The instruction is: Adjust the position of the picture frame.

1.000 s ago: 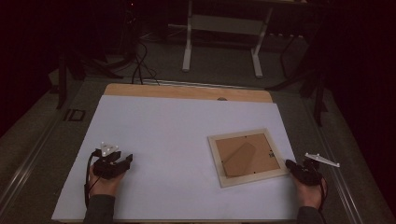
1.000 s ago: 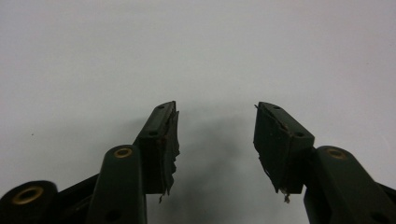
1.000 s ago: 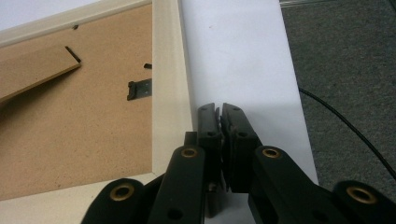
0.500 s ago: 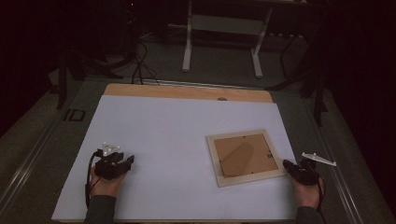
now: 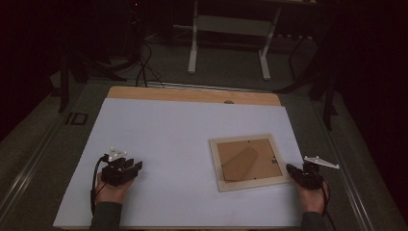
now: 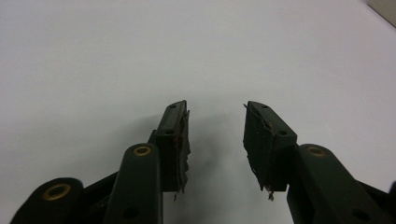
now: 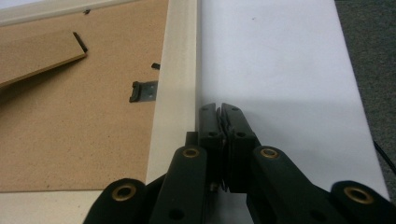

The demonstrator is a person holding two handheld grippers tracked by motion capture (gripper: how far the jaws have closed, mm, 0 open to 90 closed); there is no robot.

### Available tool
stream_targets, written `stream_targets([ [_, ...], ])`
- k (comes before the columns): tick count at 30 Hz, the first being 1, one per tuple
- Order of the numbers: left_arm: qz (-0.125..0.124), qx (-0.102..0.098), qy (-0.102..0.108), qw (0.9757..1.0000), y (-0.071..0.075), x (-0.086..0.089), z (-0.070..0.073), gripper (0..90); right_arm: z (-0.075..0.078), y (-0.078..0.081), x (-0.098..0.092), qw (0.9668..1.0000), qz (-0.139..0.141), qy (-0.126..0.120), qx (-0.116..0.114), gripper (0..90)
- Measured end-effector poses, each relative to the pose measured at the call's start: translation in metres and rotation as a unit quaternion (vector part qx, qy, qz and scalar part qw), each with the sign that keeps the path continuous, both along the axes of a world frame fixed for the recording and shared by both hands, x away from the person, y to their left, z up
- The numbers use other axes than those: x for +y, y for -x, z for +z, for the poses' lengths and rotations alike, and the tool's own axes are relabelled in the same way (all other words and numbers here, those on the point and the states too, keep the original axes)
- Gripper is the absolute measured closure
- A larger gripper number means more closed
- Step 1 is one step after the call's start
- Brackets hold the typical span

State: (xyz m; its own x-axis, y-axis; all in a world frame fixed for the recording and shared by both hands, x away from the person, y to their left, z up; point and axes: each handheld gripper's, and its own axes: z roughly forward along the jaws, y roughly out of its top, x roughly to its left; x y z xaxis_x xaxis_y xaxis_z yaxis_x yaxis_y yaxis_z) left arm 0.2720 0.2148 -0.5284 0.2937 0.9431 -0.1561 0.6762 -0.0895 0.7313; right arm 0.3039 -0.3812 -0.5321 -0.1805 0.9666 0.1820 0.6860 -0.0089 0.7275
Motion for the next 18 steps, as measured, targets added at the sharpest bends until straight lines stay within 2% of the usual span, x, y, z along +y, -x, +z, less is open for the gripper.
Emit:
stream_targets([
  [11,-0.028,-0.004,0.003,0.9996,0.002,-0.017,0.001,61.4,-0.001,-0.003,0.008,0.9999,0.010,-0.002,0.003,87.7],
  [14,-0.042,0.010,0.027,0.9987,0.002,-0.023,0.001,61.8,-0.001,-0.004,0.010,0.9999,0.013,-0.002,0.004,87.8],
  [16,-0.045,0.013,0.012,0.9988,0.003,-0.031,0.001,61.2,-0.001,-0.004,0.012,0.9999,0.016,-0.001,0.004,87.8],
  [18,-0.053,0.017,0.016,0.9983,0.003,-0.038,0.000,60.6,-0.001,-0.005,0.013,0.9998,0.018,-0.001,0.004,87.7],
])
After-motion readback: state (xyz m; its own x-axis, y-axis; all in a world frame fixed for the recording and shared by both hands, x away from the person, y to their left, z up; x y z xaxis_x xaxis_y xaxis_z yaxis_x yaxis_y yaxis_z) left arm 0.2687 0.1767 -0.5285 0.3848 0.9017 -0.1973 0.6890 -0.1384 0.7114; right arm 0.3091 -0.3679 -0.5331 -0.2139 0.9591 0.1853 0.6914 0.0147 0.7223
